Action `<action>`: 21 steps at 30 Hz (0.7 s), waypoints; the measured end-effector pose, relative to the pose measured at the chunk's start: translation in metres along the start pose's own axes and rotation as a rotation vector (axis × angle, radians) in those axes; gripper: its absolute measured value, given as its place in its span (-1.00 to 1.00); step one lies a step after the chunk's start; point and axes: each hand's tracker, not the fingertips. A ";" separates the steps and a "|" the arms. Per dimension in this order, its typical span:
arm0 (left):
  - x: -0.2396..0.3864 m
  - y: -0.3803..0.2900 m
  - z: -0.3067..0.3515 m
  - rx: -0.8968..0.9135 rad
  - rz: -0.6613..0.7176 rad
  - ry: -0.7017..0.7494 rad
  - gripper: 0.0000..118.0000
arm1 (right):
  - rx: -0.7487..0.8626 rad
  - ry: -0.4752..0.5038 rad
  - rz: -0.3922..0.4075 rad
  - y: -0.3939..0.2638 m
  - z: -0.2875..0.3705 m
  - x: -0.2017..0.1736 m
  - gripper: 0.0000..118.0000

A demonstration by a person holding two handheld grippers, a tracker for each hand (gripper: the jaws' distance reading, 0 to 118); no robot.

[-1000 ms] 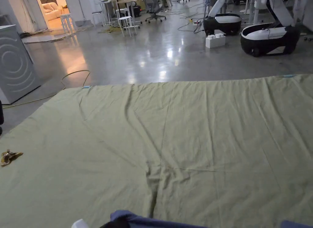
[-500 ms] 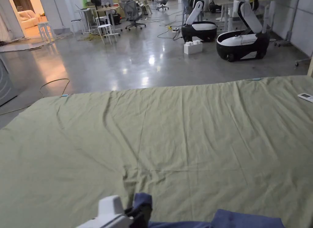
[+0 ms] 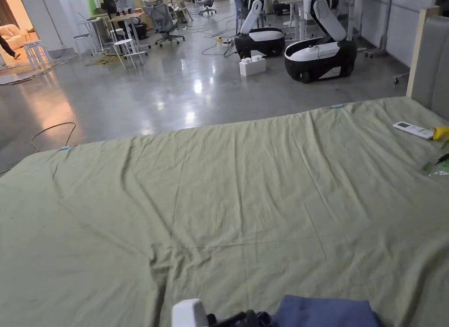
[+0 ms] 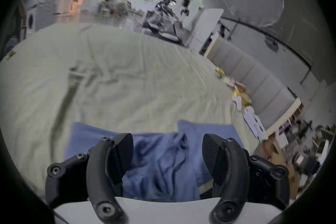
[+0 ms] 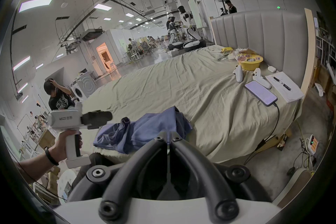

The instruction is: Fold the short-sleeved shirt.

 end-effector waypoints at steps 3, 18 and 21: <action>-0.023 0.000 0.006 -0.011 0.263 -0.021 -0.94 | 0.005 0.011 -0.028 -0.001 -0.004 0.001 -0.96; -0.007 -0.020 -0.023 -0.086 0.134 -0.115 -0.69 | -0.010 0.009 -0.019 -0.002 0.000 -0.006 -0.96; -0.056 0.012 0.011 0.053 0.199 -0.080 0.41 | -0.012 0.015 -0.015 -0.001 -0.006 -0.007 -0.96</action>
